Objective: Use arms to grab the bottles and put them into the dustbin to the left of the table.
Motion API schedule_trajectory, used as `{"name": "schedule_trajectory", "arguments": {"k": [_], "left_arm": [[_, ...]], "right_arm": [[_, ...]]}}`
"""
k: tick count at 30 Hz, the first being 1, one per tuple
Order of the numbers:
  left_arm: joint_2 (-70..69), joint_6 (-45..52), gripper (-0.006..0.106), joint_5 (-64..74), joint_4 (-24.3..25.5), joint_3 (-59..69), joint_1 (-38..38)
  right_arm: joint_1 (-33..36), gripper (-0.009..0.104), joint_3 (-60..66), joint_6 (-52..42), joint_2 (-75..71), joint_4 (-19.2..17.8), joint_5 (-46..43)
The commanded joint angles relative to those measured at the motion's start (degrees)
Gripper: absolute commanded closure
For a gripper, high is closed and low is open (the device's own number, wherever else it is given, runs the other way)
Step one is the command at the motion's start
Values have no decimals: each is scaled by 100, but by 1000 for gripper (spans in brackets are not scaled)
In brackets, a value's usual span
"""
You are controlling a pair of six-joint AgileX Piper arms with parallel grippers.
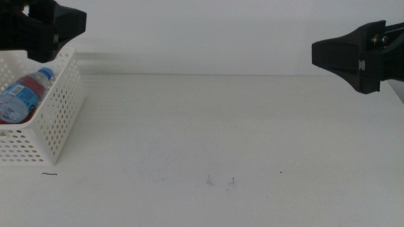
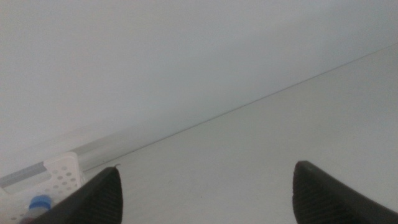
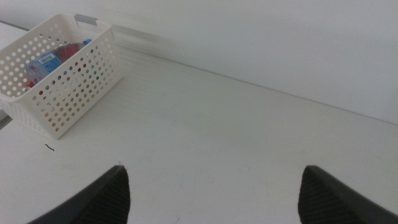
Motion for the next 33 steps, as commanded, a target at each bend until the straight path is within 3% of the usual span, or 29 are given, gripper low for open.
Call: {"name": "schedule_trajectory", "arguments": {"k": [1, 10, 12, 15, 17, 24, 28, 31, 33], "left_arm": [[-63, -80, 7, -22, 24, 14, -33], [-112, -68, 7, 19, 230, 75, -7], [-407, -68, 7, -351, 230, 428, 154], [-1080, -68, 7, -1265, 230, 1414, 522], [-1576, -68, 7, -1667, 230, 2205, 788], [-3601, -68, 7, -1905, 215, 4528, 1254], [-4690, -68, 7, -1875, 119, 5502, 1355], [-5349, -68, 7, -1875, -218, 5998, 1404], [-5395, -68, 7, -1939, -345, 6262, 1404]], "right_arm": [[7, 7, -37, -23, -19, -35, -33], [-82, 7, 527, -23, -124, 14, -138], [-414, 7, 1097, -23, -334, 267, -456], [-1133, 7, 2057, -23, -945, 1067, -1126], [-1642, 7, 2681, -23, -1383, 1366, -1401], [-2941, 7, 5094, -23, -3477, 1196, -3101], [-3275, 7, 6069, -23, -4691, 1110, -2998], [-3363, 7, 6478, -23, -5427, 986, -2998], [-3363, 7, 6478, -23, -5626, 820, -2452]]}}
